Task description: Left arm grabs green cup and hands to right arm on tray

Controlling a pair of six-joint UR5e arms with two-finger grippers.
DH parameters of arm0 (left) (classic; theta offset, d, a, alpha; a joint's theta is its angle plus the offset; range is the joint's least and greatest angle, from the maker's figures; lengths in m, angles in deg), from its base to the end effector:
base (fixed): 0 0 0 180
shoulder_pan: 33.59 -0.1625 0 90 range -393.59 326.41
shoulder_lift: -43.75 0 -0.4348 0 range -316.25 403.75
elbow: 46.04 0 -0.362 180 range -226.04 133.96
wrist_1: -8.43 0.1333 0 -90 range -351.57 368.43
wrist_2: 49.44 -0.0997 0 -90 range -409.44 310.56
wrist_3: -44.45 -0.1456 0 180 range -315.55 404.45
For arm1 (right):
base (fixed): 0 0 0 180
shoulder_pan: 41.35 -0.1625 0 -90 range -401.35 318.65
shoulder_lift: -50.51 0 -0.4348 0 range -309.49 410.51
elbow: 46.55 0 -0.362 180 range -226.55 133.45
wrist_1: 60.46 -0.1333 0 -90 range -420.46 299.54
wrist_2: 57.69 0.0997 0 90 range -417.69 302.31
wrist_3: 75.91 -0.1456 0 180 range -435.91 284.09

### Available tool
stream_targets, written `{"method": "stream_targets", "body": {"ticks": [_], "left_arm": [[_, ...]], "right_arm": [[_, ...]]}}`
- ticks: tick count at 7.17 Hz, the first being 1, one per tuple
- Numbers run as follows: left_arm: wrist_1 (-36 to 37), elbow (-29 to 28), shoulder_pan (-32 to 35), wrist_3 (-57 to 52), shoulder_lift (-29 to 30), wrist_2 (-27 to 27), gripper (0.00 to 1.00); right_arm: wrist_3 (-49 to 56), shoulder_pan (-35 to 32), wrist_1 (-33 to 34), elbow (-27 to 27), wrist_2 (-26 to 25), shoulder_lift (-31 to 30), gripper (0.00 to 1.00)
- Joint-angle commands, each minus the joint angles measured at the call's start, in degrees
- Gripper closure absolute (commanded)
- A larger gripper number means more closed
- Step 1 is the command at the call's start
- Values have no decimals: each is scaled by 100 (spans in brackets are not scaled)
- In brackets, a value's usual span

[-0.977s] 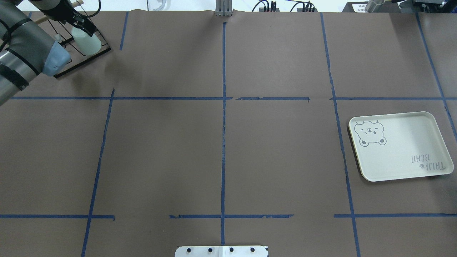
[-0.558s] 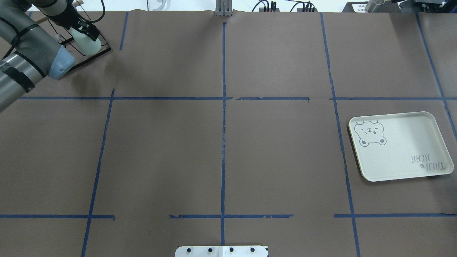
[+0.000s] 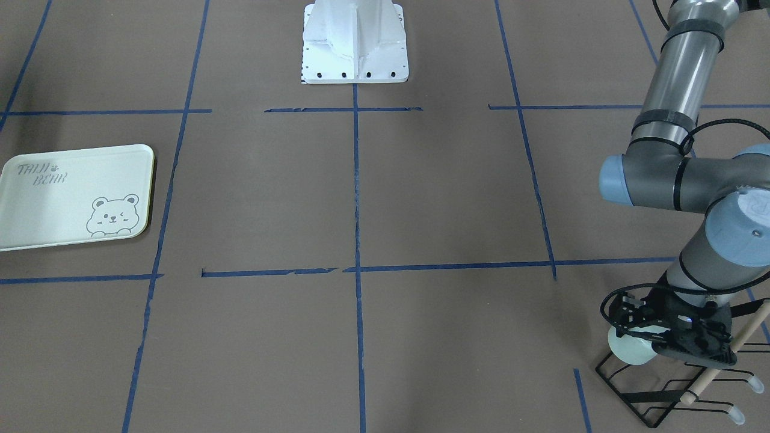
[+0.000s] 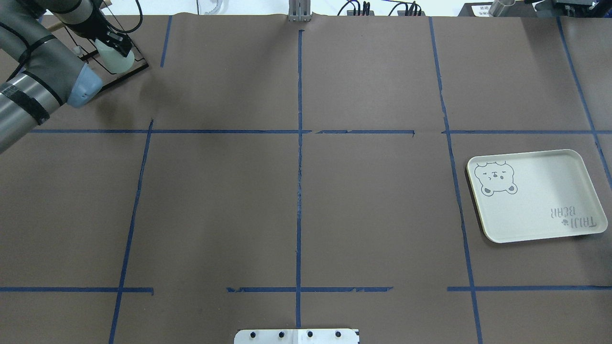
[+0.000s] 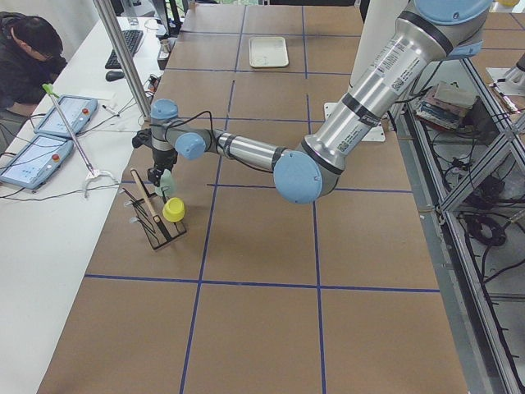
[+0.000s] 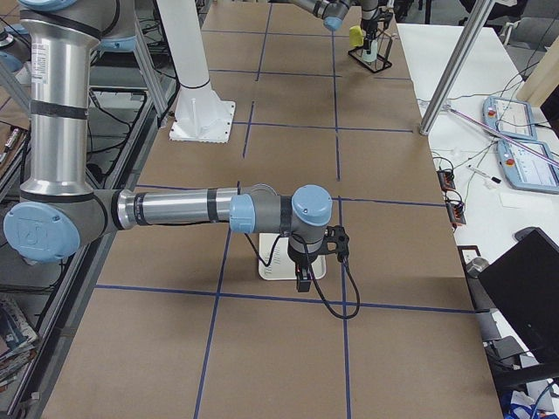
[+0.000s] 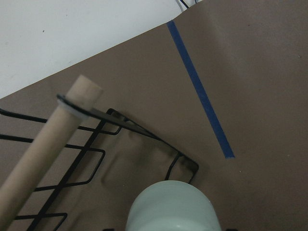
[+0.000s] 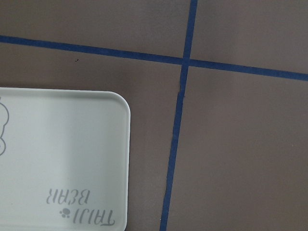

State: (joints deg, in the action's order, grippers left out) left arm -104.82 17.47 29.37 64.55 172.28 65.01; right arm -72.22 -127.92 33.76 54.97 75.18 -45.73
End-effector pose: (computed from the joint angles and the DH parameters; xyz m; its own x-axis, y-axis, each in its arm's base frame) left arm 0.2908 -0.7305 0.4777 0.7869 0.3388 -0.5158 -0.1072 0.8981 0.4264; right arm 0.0094 -0.4162 0.6663 0.7255 -0.1205 0.6776 0.1067 0.9923 0.0622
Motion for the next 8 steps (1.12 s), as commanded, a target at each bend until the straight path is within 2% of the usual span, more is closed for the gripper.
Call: {"method": "stream_targets", "body": {"ticks": [1,2,3,4,6,7,8], "left_arm": [[66,195,49,3,-12,42,63],[118,440,154,-6,-38,68,63],[337,704,347,-14,-65,373,63],[748,1202,592,-41,-204,655,63],[1766,2519,779,3,-372,675,63],[1824,2778,744,525,-407,675,62],[1267,2894,431,1870,-651,658,62]], "right_arm": [[0,0,0,0,2,0,0],[0,0,0,0,2,0,0],[-9,0,0,0,2,0,0],[0,0,0,0,2,0,0],[-9,0,0,9,2,0,0],[-9,0,-9,9,37,9,0],[-61,0,-9,26,550,17,0]]}}
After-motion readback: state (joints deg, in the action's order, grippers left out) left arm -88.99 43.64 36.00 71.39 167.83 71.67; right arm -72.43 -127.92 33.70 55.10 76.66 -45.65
